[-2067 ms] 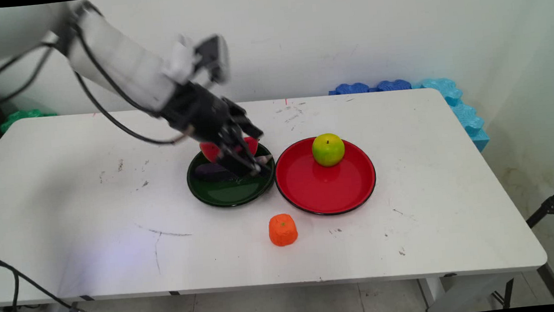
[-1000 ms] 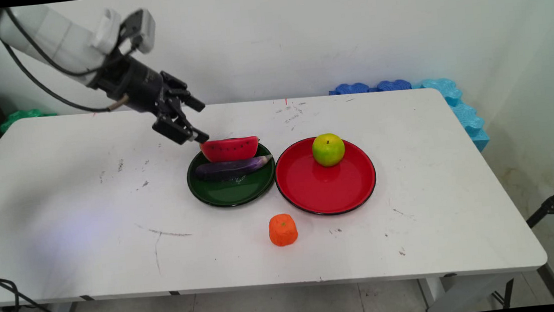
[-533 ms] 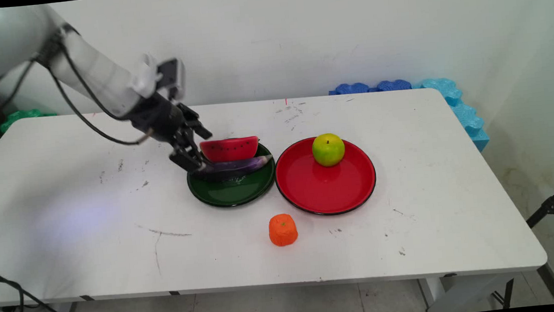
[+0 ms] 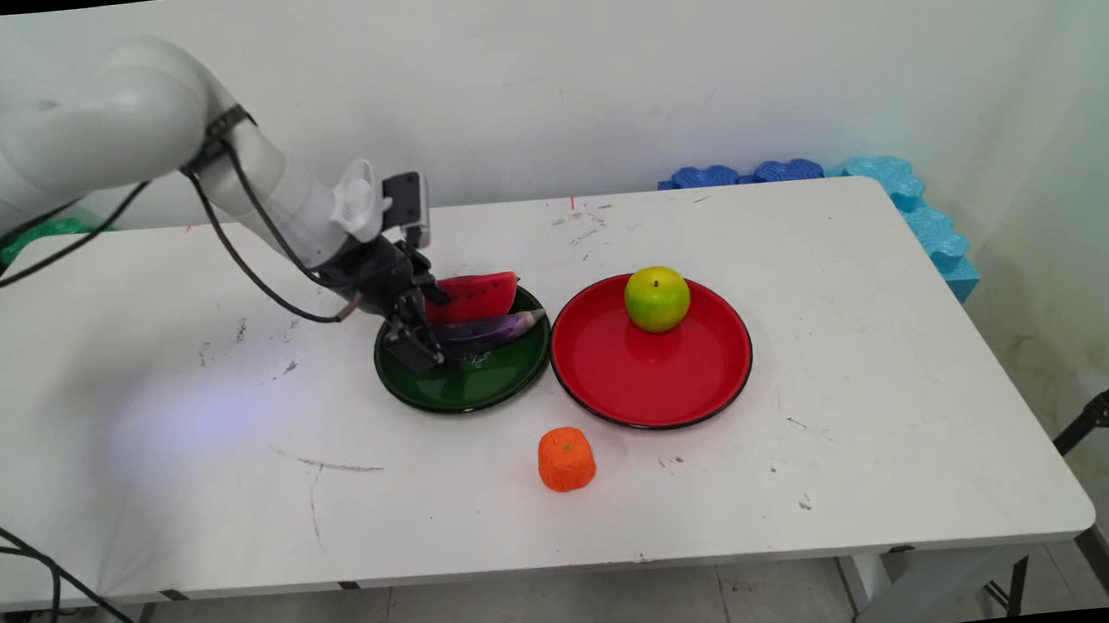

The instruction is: Pick up the eggplant from the green plate, then place the picked object on the table

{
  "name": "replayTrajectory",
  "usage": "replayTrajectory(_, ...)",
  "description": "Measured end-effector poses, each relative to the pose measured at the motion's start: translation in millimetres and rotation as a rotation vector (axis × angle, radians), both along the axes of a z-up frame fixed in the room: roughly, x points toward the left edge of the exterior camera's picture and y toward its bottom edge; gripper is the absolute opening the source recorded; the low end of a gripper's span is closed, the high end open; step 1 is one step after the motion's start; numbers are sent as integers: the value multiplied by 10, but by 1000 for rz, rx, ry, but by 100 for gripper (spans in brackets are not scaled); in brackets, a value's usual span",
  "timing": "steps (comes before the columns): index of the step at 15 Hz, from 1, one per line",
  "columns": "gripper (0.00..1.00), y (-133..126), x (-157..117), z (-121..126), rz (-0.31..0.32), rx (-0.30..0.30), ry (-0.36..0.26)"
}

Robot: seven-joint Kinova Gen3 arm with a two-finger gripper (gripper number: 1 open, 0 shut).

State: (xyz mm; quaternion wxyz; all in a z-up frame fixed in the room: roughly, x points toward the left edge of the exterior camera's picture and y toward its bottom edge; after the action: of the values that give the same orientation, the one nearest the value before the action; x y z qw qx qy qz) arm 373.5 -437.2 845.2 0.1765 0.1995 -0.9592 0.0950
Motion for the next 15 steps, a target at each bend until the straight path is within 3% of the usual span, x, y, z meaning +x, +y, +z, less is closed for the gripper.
replayTrajectory(10,100,-209,-209,-366,20,48,-19)
replayTrajectory(11,0,-214,-220,-388,21,52,-19)
replayTrajectory(15,0,-229,-268,-447,12,63,-18)
